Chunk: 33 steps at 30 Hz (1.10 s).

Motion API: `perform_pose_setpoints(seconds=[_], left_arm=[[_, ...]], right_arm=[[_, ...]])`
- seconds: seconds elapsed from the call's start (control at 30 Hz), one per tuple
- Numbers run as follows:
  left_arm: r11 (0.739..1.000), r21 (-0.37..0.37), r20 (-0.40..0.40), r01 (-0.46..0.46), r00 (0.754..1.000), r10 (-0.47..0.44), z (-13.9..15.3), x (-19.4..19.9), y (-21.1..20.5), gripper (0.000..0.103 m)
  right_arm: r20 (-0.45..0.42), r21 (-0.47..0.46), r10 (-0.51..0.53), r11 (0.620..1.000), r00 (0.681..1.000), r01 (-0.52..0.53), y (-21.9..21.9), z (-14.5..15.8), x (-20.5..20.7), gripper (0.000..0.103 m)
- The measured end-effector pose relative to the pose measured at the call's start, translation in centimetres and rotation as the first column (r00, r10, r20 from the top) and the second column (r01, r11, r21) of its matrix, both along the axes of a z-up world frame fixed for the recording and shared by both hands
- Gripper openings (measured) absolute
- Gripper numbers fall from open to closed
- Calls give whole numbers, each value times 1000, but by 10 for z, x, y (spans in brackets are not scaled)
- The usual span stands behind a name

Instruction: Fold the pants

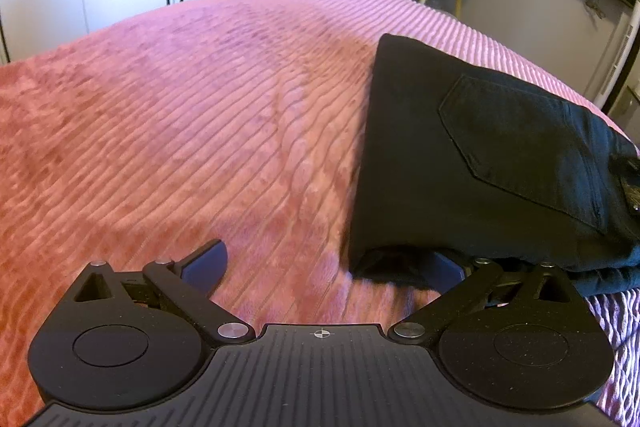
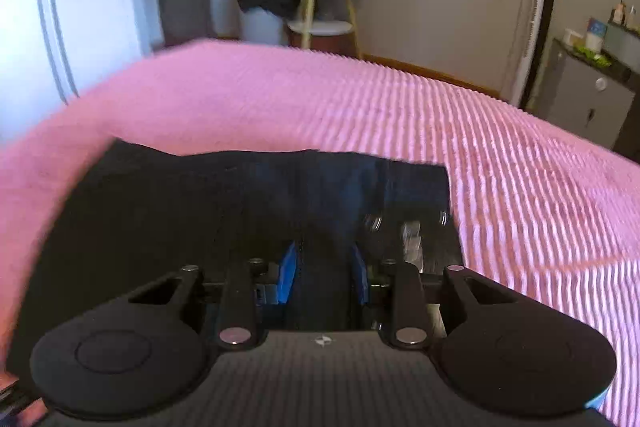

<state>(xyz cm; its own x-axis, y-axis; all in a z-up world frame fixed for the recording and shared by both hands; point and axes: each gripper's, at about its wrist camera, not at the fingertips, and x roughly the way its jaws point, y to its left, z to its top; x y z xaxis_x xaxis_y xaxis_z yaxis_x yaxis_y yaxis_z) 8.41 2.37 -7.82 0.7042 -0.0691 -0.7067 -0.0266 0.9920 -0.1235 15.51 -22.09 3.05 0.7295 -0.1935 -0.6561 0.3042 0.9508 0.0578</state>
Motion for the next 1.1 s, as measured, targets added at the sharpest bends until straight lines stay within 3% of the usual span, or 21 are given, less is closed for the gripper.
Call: perform_pose_setpoints(seconds=[0.17,0.27,0.5,0.7,0.83,0.97,1.03,1.1], left_arm=[[1000,-5,-11,7,1000,-7,1,-1,-1,103],[1000,14,-12,21,1000,-21,2,-3,-3,103],[999,37,10,15,1000,-16,13,-15,0,103],[998,47,27,45,999,-47,24,-30,0,103],[996,47,47,69,996,-72,30,-39,-3,103],[994,53,46,96,994,-99,33,-45,-7,103],[992,44,45,114,992,-116,36,-49,-9,103],[992,40,60,122,990,-124,40,-55,-11,103]], right_arm=[[-2,-30,-75,997,997,75,-2,-10,-63,29],[-15,-14,-66,998,998,66,-8,-16,-63,32],[-78,-170,-28,985,997,14,6,-30,-47,35],[-86,-83,-38,996,996,31,-2,-14,-49,37],[-91,-51,-48,998,995,43,0,-13,-74,53],[-168,15,-94,995,981,98,-4,-19,-100,57],[-196,25,-105,993,975,112,1,-16,-112,72],[-184,18,-116,992,976,121,10,-7,-123,97]])
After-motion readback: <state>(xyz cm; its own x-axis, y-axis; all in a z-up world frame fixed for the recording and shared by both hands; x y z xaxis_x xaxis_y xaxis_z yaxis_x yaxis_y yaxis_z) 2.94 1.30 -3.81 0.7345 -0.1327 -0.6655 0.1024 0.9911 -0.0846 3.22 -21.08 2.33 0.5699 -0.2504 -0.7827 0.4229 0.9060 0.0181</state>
